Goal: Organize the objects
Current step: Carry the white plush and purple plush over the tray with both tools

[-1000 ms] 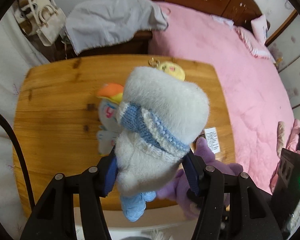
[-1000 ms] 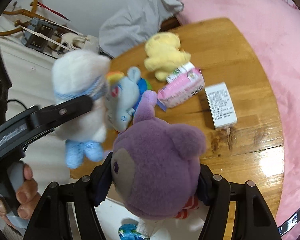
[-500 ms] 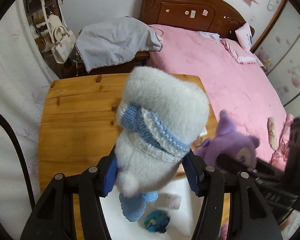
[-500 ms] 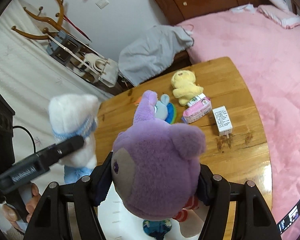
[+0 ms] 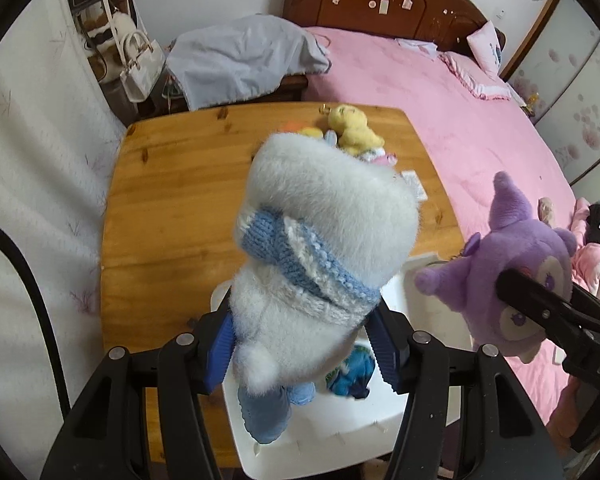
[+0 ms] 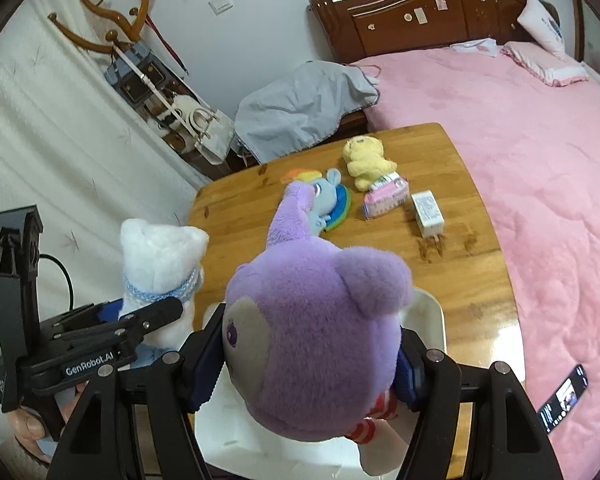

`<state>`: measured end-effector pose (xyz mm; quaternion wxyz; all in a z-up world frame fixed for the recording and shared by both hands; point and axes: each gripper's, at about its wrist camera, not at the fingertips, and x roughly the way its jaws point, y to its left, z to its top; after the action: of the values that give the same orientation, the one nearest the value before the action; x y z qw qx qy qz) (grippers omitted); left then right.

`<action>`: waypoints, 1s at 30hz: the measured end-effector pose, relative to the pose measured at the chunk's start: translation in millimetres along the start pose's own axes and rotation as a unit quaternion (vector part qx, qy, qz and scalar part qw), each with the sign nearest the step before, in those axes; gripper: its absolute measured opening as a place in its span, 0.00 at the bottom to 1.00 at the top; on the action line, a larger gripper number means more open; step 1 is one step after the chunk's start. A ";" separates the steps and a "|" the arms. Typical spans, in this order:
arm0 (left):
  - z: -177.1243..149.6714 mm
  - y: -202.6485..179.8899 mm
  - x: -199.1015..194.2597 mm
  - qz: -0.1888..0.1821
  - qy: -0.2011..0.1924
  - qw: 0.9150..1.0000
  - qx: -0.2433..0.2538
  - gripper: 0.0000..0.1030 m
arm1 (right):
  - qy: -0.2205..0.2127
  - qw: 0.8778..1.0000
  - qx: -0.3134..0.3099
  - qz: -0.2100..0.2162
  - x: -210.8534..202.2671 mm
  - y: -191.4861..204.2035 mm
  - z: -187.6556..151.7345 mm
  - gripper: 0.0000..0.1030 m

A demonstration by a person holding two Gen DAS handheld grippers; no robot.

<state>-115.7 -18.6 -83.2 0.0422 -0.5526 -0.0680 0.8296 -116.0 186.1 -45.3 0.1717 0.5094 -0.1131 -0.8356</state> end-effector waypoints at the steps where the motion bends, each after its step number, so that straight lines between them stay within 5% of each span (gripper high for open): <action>1: -3.7 -0.5 0.2 -0.002 0.002 1.000 0.001 0.61 | 0.002 1.000 -0.002 -0.005 -1.7 1.9 -4.3 0.68; 15: -42.4 -19.8 12.8 0.000 0.024 0.999 0.042 0.63 | 0.048 0.995 -0.013 -0.090 10.1 4.3 -59.9 0.69; 30: -56.2 -26.8 25.9 0.017 0.055 0.997 0.057 0.65 | 0.079 0.990 -0.019 -0.111 22.1 2.4 -82.7 0.71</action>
<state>-74.0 15.3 -123.8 0.0634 -0.5953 -0.0083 0.8010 -51.3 173.8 -100.1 0.0956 0.5802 -0.0258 -0.8084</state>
